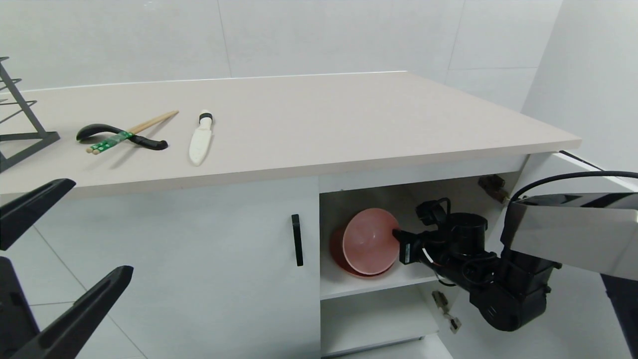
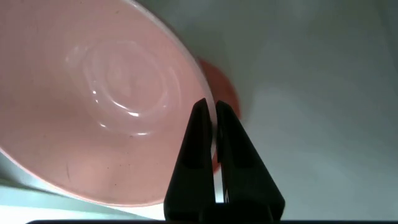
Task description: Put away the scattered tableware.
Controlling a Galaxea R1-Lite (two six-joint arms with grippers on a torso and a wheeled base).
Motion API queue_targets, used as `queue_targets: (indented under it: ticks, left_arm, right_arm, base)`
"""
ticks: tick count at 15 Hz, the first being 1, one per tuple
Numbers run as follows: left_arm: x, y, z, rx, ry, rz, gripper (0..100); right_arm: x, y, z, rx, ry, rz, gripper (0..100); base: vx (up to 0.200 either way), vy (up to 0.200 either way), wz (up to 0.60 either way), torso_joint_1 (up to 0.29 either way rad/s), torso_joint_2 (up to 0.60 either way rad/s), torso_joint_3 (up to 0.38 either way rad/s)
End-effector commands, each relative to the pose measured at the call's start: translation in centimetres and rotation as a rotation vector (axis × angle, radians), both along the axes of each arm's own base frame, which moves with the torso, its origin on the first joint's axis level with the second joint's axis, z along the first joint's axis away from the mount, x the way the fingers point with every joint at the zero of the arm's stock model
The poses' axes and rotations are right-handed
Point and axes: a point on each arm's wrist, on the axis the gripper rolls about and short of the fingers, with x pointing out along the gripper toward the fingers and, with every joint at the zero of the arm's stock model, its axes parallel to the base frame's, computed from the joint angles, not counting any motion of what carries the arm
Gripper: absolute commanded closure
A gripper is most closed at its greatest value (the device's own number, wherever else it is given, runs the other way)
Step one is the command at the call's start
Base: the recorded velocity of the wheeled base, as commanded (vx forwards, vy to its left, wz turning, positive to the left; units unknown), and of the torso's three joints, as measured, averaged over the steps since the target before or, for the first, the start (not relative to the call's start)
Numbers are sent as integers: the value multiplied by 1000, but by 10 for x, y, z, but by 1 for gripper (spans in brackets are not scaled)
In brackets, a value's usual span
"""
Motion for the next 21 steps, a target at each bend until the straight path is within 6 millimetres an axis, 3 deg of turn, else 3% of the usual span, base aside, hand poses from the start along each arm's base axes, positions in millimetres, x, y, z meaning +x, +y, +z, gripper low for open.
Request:
queue_targets:
  ticks: [1, 10, 11, 19, 21]
  left_arm:
    - [1, -1, -1, 3, 5, -1, 0]
    - [1, -1, -1, 4, 8, -1, 0]
    - [1, -1, -1, 4, 8, -1, 0]
    - [1, -1, -1, 4, 8, -6, 0]
    - [1, -1, -1, 3, 9, -6, 0]
  right_arm:
    - [-2, 4, -6, -6, 15, 11, 100]
    - [0, 3, -12, -14, 23, 5, 100]
    - [-1, 3, -13, -17, 25, 5, 0]
    - [-1, 2, -9, -90, -21, 39, 0]
    - [-5, 1, 17, -60, -101, 35, 0]
  base:
    - [0, 0, 0, 0, 0, 0]
    - [0, 0, 0, 0, 0, 0]
    - [0, 0, 0, 0, 0, 0]
    - [0, 0, 0, 0, 0, 0]
    - [0, 0, 0, 0, 0, 0]
